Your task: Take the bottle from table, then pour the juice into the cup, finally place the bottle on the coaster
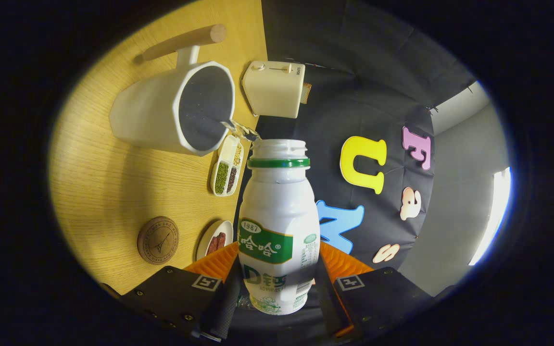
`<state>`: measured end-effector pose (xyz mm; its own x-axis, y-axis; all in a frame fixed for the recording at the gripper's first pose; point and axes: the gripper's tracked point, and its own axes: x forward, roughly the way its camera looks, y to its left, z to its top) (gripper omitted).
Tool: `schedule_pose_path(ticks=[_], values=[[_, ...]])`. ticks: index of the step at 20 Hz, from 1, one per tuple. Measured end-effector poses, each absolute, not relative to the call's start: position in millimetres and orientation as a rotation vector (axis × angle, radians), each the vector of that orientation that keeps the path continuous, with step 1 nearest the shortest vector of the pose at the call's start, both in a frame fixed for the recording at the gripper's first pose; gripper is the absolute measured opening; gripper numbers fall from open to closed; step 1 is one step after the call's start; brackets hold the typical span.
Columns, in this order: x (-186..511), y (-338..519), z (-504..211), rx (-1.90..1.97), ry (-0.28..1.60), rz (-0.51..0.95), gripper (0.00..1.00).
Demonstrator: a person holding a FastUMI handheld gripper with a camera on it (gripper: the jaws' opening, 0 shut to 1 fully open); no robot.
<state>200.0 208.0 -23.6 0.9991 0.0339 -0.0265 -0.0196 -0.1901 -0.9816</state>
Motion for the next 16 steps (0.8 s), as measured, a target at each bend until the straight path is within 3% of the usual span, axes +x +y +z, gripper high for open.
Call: schedule_pose_path(ticks=[16], values=[[199.1,205.2,-17.2,-1.835,-0.011,0.039,0.72]])
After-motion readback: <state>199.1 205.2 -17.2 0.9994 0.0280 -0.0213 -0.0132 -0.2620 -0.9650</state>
